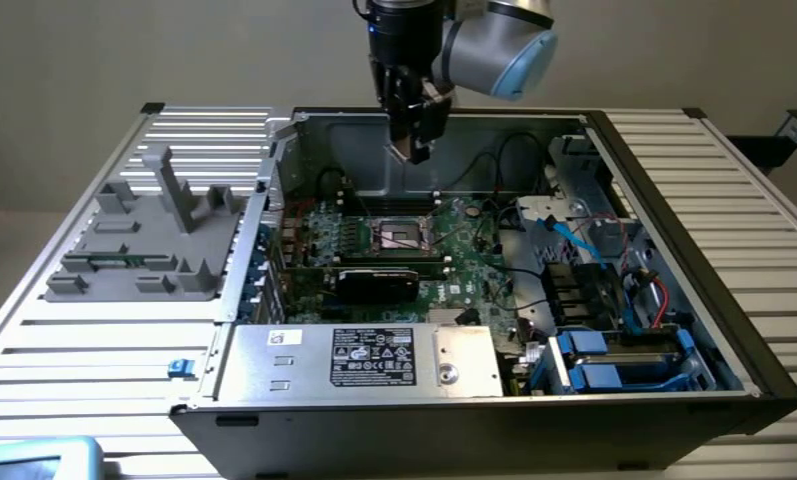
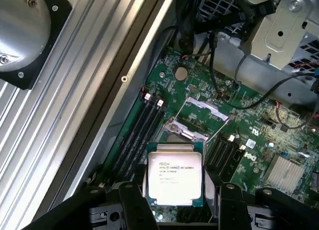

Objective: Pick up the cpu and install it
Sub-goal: 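Place the cpu into insertion slot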

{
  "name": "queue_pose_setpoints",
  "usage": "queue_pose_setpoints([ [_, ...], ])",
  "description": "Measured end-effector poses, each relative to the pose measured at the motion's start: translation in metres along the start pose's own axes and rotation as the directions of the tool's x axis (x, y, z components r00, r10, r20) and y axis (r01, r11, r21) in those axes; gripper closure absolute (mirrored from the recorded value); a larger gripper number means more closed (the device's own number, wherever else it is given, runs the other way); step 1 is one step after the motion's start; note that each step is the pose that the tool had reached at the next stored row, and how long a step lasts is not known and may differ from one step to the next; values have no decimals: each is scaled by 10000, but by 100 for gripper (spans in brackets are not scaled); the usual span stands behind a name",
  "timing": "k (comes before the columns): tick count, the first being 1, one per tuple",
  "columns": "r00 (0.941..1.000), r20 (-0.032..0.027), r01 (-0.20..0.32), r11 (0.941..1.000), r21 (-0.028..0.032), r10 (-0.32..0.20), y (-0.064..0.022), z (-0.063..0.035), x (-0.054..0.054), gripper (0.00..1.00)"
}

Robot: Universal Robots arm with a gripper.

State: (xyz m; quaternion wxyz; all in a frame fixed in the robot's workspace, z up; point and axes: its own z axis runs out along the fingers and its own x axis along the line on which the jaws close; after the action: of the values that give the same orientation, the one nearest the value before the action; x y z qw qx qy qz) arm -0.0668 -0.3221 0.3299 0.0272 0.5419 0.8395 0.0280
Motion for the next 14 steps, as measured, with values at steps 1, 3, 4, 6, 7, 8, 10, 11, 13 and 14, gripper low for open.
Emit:
queue_pose_setpoints([
  [1,9998,14,-179,9998,3,179,0,1,0,45],
  [3,9985,41,-543,9985,7,543,0,5,0,45],
  [4,9974,56,-723,9974,9,723,0,7,0,45],
  [6,9939,85,-1096,9940,12,1096,-1,10,0,45],
  [7,9918,98,-1274,9919,13,1274,-1,12,0,45],
  [8,9894,113,-1451,9894,15,1451,-1,13,0,45],
  [10,9834,142,-1810,9835,16,1809,-1,17,0,45],
  [11,9801,155,-1979,9802,15,1979,-1,18,0,45],
  [13,9720,184,-2343,9722,14,2343,-2,22,0,45],
  [14,9677,198,-2515,9679,13,2514,-2,24,0,45],
])
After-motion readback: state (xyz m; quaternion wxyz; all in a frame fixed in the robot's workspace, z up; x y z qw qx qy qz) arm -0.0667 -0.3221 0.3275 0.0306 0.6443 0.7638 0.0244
